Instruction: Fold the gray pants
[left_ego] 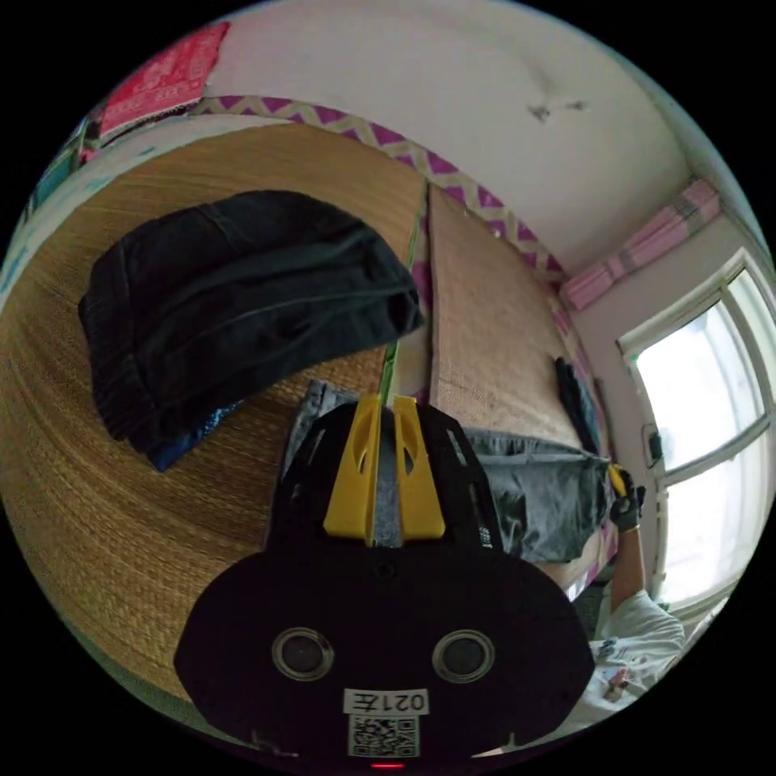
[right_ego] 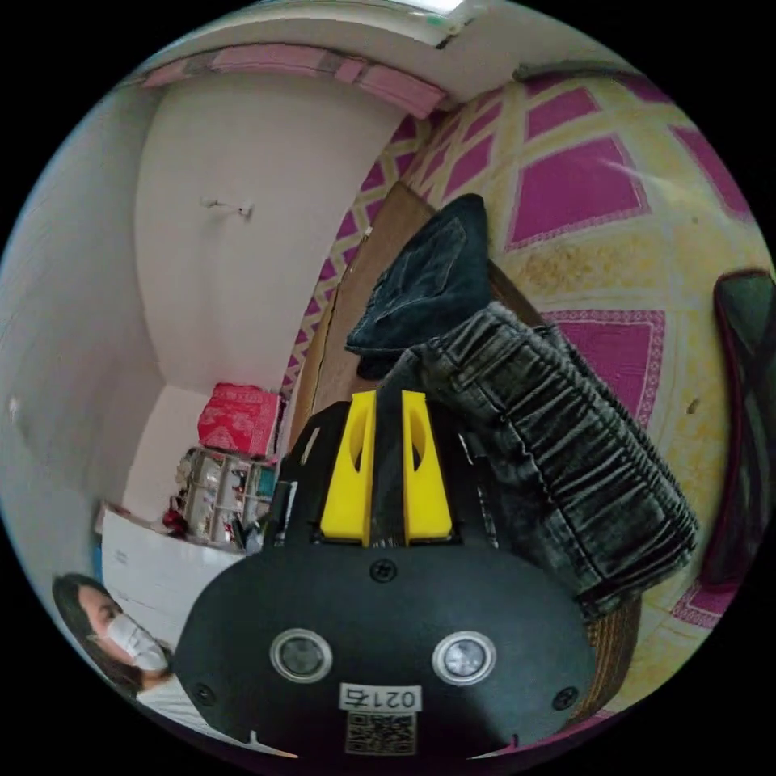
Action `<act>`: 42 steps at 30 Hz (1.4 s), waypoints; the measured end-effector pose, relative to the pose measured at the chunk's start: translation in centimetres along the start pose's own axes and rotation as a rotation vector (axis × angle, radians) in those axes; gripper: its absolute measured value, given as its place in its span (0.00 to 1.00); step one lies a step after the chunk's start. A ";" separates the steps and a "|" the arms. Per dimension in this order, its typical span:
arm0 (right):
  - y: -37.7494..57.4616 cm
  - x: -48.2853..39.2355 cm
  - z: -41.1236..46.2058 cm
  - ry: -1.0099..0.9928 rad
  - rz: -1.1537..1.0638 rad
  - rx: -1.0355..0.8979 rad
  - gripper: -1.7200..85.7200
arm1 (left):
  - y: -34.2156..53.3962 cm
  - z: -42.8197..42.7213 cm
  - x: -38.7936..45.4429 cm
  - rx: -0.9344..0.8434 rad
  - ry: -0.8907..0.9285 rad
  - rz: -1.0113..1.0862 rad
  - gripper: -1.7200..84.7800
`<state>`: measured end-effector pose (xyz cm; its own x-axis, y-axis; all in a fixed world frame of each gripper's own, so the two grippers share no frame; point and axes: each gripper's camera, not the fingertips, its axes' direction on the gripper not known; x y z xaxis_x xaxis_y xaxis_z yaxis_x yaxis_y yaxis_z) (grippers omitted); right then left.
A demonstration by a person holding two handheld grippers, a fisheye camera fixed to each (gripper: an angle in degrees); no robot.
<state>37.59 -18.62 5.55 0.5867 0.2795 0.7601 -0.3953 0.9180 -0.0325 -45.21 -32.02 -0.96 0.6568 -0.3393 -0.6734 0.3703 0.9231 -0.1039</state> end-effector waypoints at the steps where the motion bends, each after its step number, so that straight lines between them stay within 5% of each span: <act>1: 0.3 -1.1 0.9 0.013 -0.041 -0.030 0.08 | 0.2 0.4 1.2 -0.028 -0.012 0.058 0.02; 6: 5.9 -12.3 12.3 0.180 -0.438 -0.334 0.07 | 3.5 3.8 7.0 -0.113 -0.154 0.313 0.02; 10: 12.7 -19.8 17.6 0.220 -0.697 -0.452 0.08 | 7.0 3.6 7.2 -0.057 -0.269 0.325 0.01; 18: 26.0 -26.5 26.0 0.568 -1.085 -0.564 0.08 | 8.2 5.4 8.9 -0.056 -0.177 0.468 0.01; 24: 27.0 -27.2 27.3 0.544 -1.000 -0.527 0.08 | 3.4 12.5 8.1 -0.189 -0.412 0.391 0.01; 32: 27.9 -27.2 27.2 0.463 -0.930 -0.461 0.08 | 4.8 3.0 4.0 0.102 -0.371 0.307 0.01; 42: 28.6 -27.8 27.2 0.446 -0.886 -0.443 0.08 | 10.4 -1.8 -1.9 -0.020 -0.390 0.273 0.03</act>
<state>-9.25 -7.80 1.15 0.7772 -0.5374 0.3275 0.5326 0.8389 0.1125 -43.82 -21.49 -2.08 0.9275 -0.1230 -0.3530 0.1397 0.9900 0.0221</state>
